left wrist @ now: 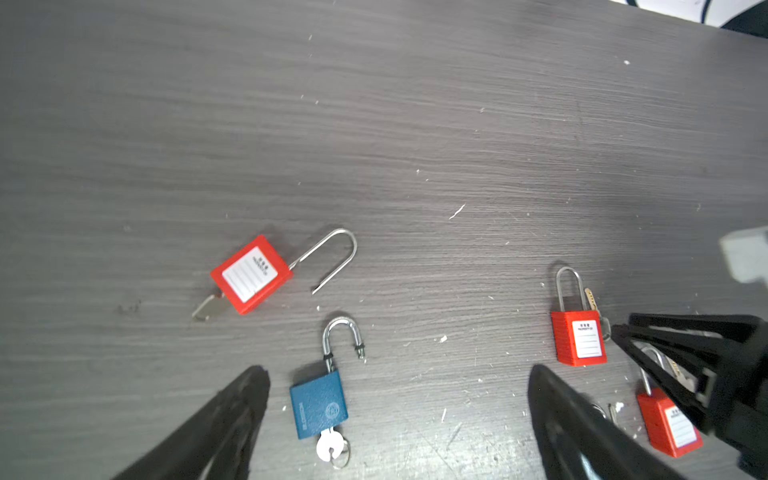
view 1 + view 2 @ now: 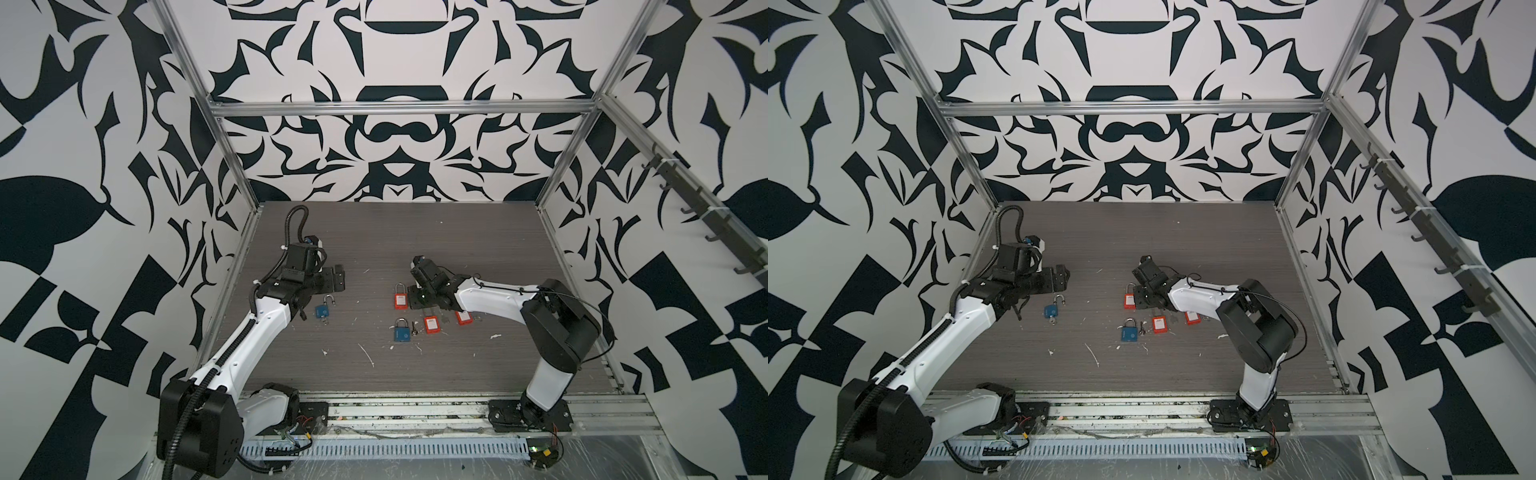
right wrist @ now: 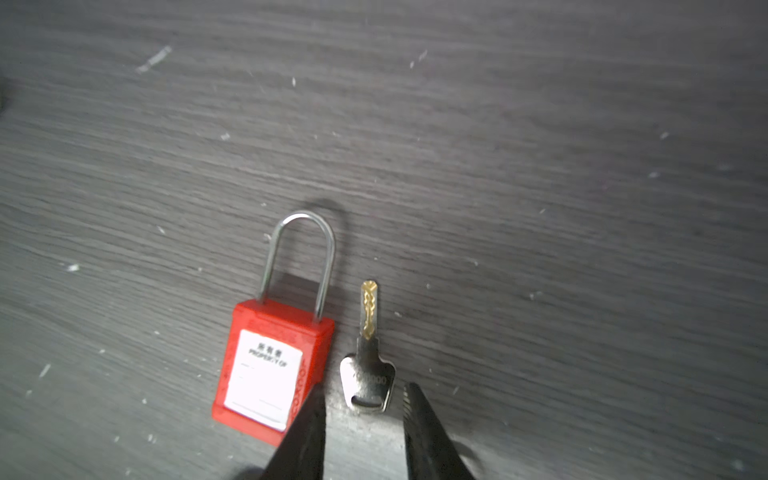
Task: Lock with the key
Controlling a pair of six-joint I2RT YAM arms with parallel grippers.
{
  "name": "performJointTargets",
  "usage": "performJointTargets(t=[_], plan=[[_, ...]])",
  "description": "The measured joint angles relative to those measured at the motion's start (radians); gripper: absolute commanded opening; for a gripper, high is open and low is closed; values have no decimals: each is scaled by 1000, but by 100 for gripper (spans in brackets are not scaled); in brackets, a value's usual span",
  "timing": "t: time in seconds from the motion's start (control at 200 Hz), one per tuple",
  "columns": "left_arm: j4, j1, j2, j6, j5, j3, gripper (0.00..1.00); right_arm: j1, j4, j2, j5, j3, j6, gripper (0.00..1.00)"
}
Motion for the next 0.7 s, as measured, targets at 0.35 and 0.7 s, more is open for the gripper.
performJointTargets(t=[0.35,0.7], plan=[[-76,85,121,-101,7,-29,99,0,-29,-84,64,6,-93,36],[-78,101,292,-151,36,-60,99,0,-51,-102,72,8,-131,36]])
